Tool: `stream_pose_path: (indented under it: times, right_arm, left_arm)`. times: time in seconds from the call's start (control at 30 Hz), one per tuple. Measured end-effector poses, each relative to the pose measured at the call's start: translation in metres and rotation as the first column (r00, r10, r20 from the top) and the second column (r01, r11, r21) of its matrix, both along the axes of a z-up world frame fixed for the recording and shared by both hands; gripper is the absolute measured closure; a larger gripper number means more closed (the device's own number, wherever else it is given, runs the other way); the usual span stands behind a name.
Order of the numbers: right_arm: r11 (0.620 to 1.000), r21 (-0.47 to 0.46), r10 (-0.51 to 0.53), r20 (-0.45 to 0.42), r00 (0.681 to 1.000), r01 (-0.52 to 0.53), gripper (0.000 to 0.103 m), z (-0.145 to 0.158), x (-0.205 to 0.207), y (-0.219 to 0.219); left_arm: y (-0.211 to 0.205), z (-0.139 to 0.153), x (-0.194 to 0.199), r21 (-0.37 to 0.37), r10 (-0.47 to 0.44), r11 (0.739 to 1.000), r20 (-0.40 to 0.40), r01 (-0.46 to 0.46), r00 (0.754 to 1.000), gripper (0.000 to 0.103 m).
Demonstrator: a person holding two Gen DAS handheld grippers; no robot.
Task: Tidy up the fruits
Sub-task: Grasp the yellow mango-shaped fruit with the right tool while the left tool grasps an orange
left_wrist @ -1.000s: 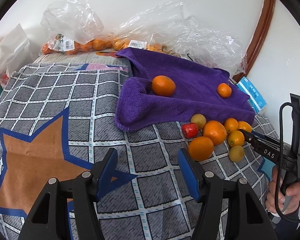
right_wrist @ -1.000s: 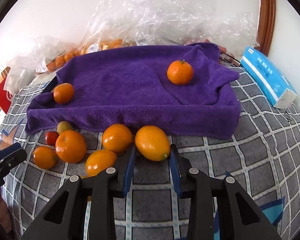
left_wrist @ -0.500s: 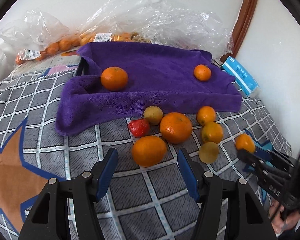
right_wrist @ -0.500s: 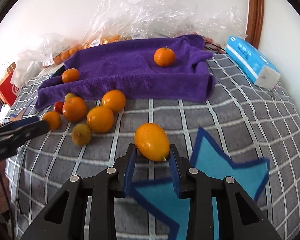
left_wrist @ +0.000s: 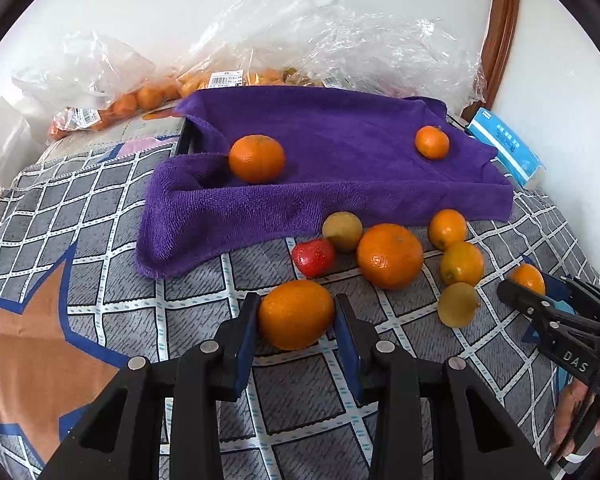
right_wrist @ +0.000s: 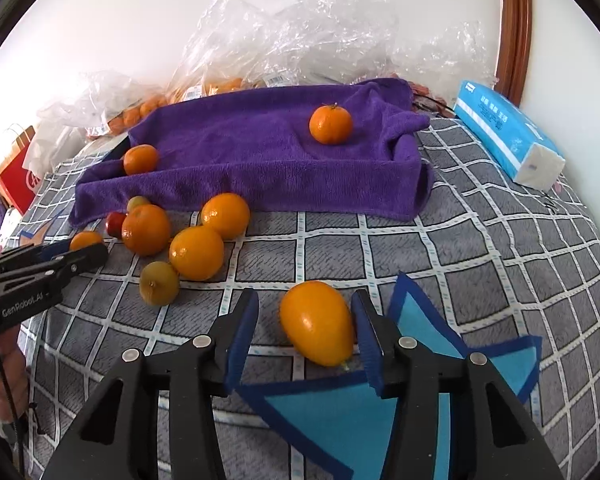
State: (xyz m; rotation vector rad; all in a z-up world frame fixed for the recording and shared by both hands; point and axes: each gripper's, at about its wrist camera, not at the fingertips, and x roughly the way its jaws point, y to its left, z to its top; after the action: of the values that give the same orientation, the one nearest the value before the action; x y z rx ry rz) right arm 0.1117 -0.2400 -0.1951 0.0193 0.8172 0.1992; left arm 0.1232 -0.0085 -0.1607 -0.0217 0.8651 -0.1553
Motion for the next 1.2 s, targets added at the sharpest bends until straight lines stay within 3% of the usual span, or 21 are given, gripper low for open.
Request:
stream_pose_path:
  times: [0.3,0.4,0.47,0.63,0.67,0.73,0.83,1.1,1.2]
  right_arm:
    - [1.0,0.007,0.001,-0.01,1.0,-0.001,0.056,-0.003,0.001,-0.003]
    - [0.999,-0.037,0.007,-0.007,1.0,-0.007,0.059,-0.002,0.001,0.003]
    - [0.999,-0.038,0.007,-0.006,1.0,-0.007,0.069,-0.002,0.0,0.002]
    - [0.999,-0.031,-0.018,-0.013,1.0,0.018,0.07,-0.003,0.001,-0.002]
    - [0.999,-0.031,-0.018,-0.013,1.0,0.018,0.07,-0.002,0.001,-0.002]
    - [0.999,-0.037,-0.017,-0.007,1.0,0.017,0.07,-0.002,0.0,-0.001]
    - [0.999,-0.041,-0.009,0.024,1.0,0.01,0.07,0.002,-0.005,0.002]
    - [1.0,0.002,-0.004,0.063,0.998,0.004,0.07,0.008,-0.01,-0.004]
    - [1.0,0.021,-0.007,0.071,0.997,0.005,0.07,0.01,-0.011,-0.007]
  left_arm:
    - [0.004,-0.001,0.0,-0.049,-0.012,0.999,-0.003,0.012,1.0,0.065]
    - [0.007,-0.001,0.0,-0.082,-0.013,0.997,-0.003,0.012,1.0,0.063]
    - [0.01,-0.001,0.0,-0.112,-0.023,0.993,-0.004,0.023,1.0,0.058]
    - [0.005,-0.001,0.0,-0.102,-0.027,0.994,-0.003,0.026,1.0,0.057]
    - [0.006,-0.001,0.001,-0.107,-0.026,0.994,-0.003,0.026,1.0,0.057]
    - [0.009,-0.001,0.0,-0.122,-0.016,0.992,0.0,0.015,1.0,0.07]
    - [0.017,-0.001,-0.001,-0.183,-0.004,0.983,0.005,0.005,1.0,0.069]
    - [0.016,0.009,-0.011,-0.186,-0.002,0.982,0.078,0.016,0.997,0.069]
    - [0.018,0.012,-0.012,-0.229,-0.019,0.973,0.084,0.038,0.996,0.069]
